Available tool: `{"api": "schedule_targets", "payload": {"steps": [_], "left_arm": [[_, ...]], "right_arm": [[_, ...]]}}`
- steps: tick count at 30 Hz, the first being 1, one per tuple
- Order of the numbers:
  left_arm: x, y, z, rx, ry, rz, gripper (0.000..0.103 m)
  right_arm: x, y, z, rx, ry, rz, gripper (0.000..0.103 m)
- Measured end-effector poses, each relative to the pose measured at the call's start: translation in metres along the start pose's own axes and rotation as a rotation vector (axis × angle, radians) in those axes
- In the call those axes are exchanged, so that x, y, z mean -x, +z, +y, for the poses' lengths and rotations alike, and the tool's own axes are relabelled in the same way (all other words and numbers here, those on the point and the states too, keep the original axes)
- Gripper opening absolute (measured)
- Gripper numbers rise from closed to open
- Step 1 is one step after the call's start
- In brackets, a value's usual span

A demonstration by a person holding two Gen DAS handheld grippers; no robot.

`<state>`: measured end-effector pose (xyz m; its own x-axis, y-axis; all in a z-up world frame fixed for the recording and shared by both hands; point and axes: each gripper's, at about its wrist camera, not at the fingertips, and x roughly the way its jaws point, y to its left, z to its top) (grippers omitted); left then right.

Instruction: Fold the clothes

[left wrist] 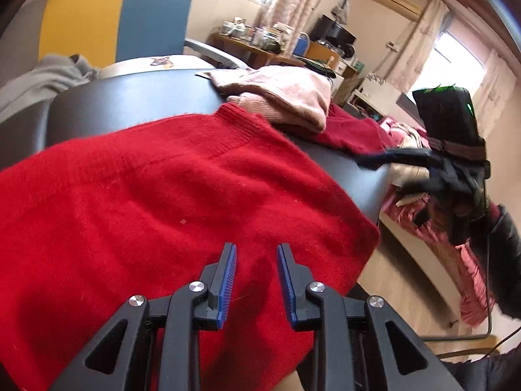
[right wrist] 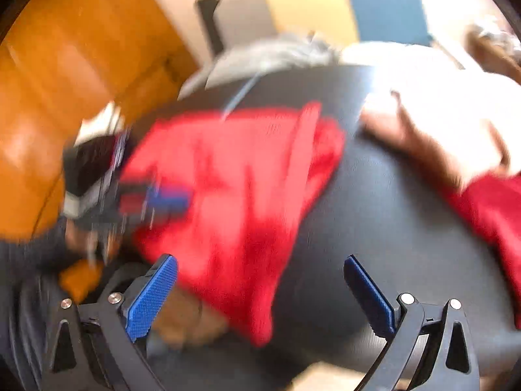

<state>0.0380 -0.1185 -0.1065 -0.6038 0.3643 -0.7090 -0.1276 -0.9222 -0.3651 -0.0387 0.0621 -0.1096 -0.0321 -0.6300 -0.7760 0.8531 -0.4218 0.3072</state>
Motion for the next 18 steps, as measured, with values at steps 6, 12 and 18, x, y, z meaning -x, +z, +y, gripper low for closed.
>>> {"api": "schedule_targets", "payload": {"steps": [6,12,18], "left_arm": [[0.015,-0.013,0.022,0.097,0.032,-0.037,0.026],[0.014,-0.020,0.033,0.150,0.001,-0.059,0.026],[0.027,-0.019,0.024,0.128,0.075,-0.119,0.029]], "right_arm": [[-0.004,0.041,-0.014,-0.077,-0.175,-0.204,0.059],[-0.038,0.060,-0.030,-0.044,-0.384,-0.127,0.048],[-0.033,0.055,-0.021,0.037,-0.520,-0.123,0.012]]}}
